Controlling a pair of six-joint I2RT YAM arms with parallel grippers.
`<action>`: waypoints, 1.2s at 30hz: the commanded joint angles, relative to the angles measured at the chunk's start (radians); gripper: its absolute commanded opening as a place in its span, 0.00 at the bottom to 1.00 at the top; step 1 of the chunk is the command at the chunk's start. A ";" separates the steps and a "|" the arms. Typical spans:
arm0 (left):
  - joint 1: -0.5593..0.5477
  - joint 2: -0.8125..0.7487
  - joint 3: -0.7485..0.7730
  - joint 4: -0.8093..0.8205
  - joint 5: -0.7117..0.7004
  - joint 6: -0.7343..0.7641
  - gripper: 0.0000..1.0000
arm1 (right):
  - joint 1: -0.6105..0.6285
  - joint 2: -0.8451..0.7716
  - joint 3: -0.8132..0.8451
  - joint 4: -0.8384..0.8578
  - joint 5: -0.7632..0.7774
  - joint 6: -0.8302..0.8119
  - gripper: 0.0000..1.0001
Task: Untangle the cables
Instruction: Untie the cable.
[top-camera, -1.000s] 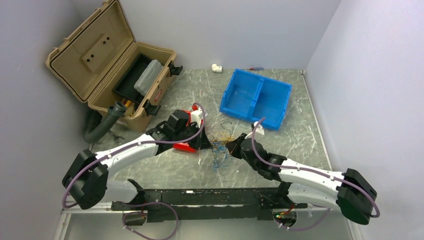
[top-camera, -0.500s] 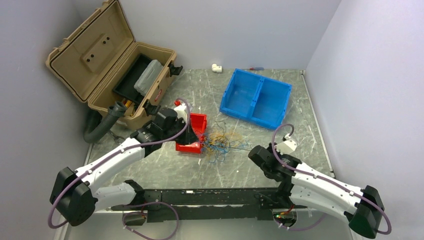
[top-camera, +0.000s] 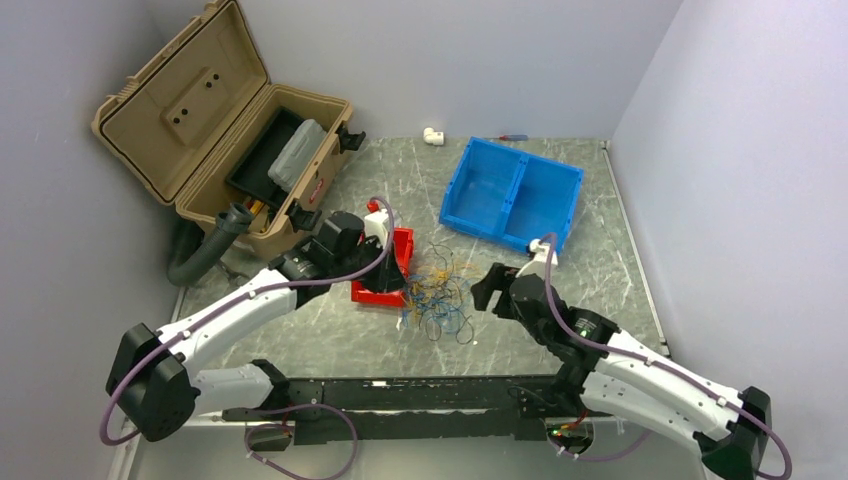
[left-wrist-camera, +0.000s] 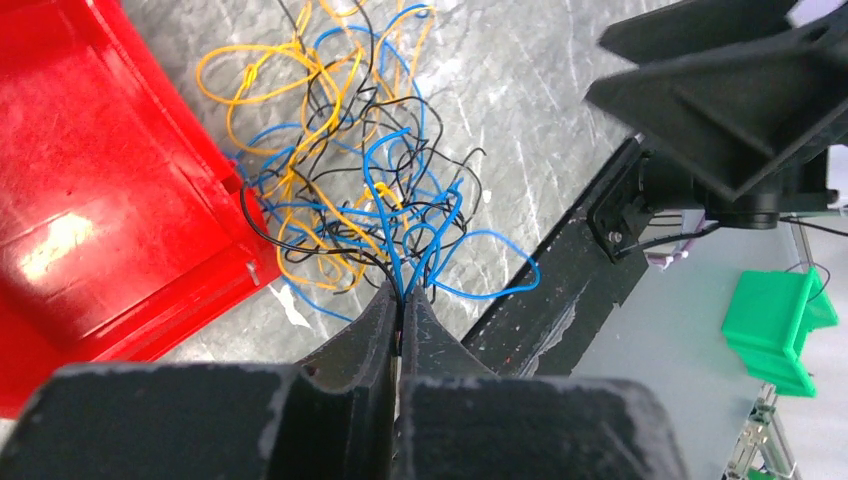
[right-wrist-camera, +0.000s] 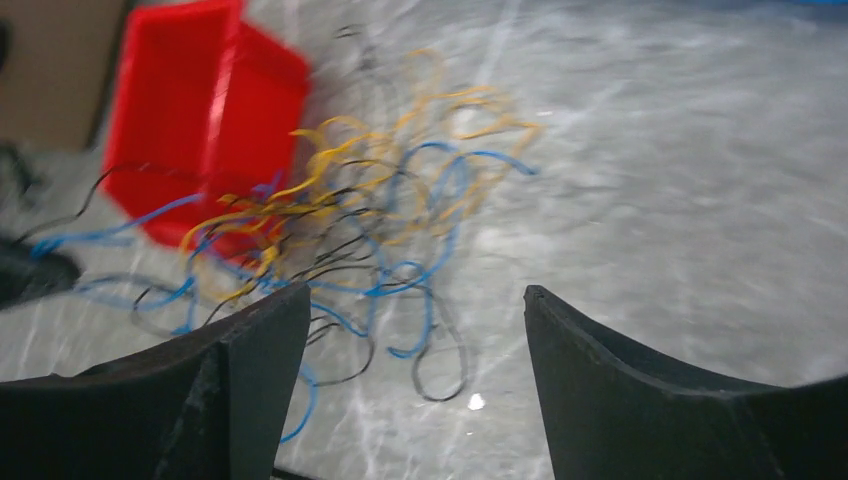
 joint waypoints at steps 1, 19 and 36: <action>-0.024 0.013 0.065 0.010 0.035 0.042 0.06 | -0.001 0.053 -0.037 0.304 -0.294 -0.245 0.82; -0.118 0.025 -0.108 0.157 -0.033 -0.081 0.05 | 0.000 0.671 0.024 0.527 -0.263 -0.173 0.73; -0.228 0.053 -0.323 0.407 -0.124 -0.237 0.08 | -0.268 0.219 -0.094 -0.038 0.112 0.231 0.36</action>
